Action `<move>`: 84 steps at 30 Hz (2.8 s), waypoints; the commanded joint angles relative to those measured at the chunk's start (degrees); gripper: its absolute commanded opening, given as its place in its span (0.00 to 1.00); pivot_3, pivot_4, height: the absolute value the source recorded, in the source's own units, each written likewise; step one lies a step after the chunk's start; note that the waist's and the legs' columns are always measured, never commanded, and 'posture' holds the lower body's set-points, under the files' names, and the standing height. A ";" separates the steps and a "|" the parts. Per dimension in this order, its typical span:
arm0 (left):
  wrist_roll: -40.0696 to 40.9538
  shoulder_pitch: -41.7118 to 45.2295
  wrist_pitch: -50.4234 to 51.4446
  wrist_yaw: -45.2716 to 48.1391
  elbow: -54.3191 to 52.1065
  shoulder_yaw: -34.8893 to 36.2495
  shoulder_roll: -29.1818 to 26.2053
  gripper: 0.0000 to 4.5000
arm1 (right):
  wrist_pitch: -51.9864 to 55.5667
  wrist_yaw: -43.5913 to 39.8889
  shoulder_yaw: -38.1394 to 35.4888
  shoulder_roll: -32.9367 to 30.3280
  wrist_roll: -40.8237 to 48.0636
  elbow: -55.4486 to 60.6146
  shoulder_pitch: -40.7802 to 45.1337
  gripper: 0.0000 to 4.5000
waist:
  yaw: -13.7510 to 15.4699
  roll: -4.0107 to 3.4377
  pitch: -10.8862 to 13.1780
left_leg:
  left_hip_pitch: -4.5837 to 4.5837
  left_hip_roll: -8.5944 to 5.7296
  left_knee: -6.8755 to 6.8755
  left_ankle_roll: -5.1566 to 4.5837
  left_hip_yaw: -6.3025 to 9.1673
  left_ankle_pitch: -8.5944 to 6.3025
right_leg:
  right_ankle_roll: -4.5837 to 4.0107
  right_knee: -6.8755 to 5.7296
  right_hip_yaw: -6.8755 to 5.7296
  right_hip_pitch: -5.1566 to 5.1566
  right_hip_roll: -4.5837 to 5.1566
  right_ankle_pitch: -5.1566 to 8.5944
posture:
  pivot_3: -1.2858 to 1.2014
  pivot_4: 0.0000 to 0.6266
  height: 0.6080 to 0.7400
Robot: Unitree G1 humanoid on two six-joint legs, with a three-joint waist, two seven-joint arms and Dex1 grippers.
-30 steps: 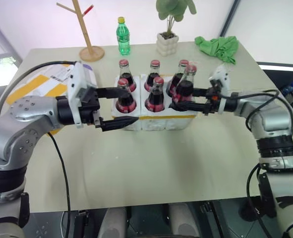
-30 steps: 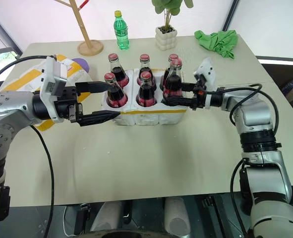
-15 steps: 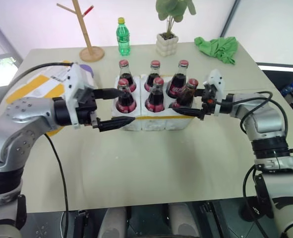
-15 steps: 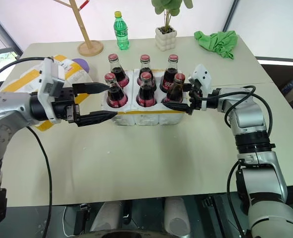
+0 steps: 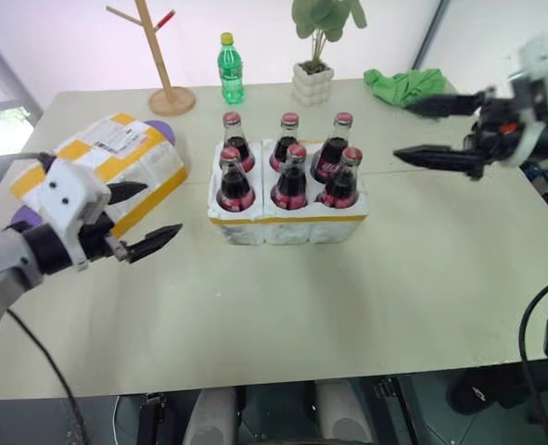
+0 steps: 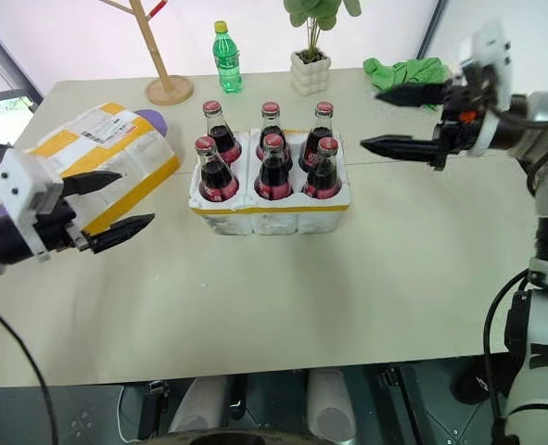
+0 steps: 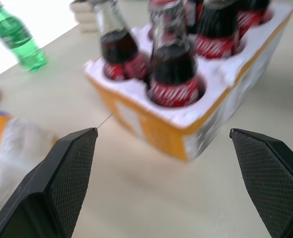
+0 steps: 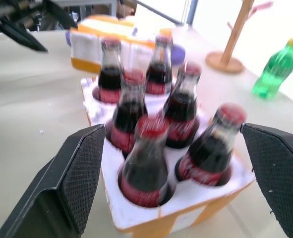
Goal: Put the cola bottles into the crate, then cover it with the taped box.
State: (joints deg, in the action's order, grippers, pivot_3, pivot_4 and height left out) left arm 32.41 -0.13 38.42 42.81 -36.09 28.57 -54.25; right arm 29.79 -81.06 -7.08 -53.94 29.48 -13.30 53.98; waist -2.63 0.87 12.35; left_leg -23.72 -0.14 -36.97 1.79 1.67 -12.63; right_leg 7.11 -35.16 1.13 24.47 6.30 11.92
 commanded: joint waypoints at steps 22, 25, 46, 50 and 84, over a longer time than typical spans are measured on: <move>-45.94 -23.21 -24.32 -17.03 16.28 8.10 3.70 1.00 | 9.87 -4.67 -0.09 1.12 12.78 17.81 -6.74 0.98 | 0.35 0.04 -0.03 | -0.37 0.02 -0.02 0.01 -0.09 -0.03 | -0.08 0.05 -0.08 0.39 0.15 -0.05 | 0.52 0.24 1.00; -49.57 -20.05 -30.42 -20.80 24.53 4.65 1.69 1.00 | 10.47 -4.03 -0.36 1.26 13.53 18.40 -6.88 0.98 | 0.34 0.05 -0.03 | -0.46 0.02 0.00 0.01 -0.09 -0.03 | -0.11 0.01 -0.08 0.53 0.16 -0.07 | 0.52 0.24 1.00; -62.61 8.73 -36.91 -37.05 56.36 -20.47 1.56 1.00 | 12.30 1.55 -1.60 1.32 17.09 22.04 -8.08 0.98 | 0.59 0.09 -0.07 | -0.65 0.01 -0.09 -0.01 -0.10 -0.01 | 0.20 -0.20 -0.12 0.70 0.15 -0.32 | 0.52 0.24 1.00; -63.49 12.68 -36.82 -39.46 60.71 -23.24 2.46 1.00 | 12.44 2.25 -1.88 1.14 17.25 22.19 -8.12 0.98 | 0.97 0.10 -0.08 | -0.65 0.00 -0.12 -0.01 -0.10 -0.01 | 0.27 -0.25 -0.12 0.70 0.15 -0.36 | 0.52 0.24 1.00; -56.56 33.36 -42.43 -29.83 55.92 -21.74 -12.92 0.13 | 10.37 2.34 -5.35 -5.93 14.51 19.27 -12.51 1.00 | 1.92 0.17 -0.12 | -0.69 -0.01 -0.18 0.00 -0.11 0.00 | 0.28 -0.16 -0.14 0.65 0.14 -0.37 | 0.52 0.24 1.00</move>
State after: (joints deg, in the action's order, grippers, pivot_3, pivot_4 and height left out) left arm -24.98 30.78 -3.29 12.00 21.70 5.75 -65.34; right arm 41.02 -78.79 -10.05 -58.57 43.97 5.69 41.35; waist -0.71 1.05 12.23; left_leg -24.40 -0.15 -37.14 1.79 1.54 -12.63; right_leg 7.40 -35.34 1.00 25.12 6.44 11.55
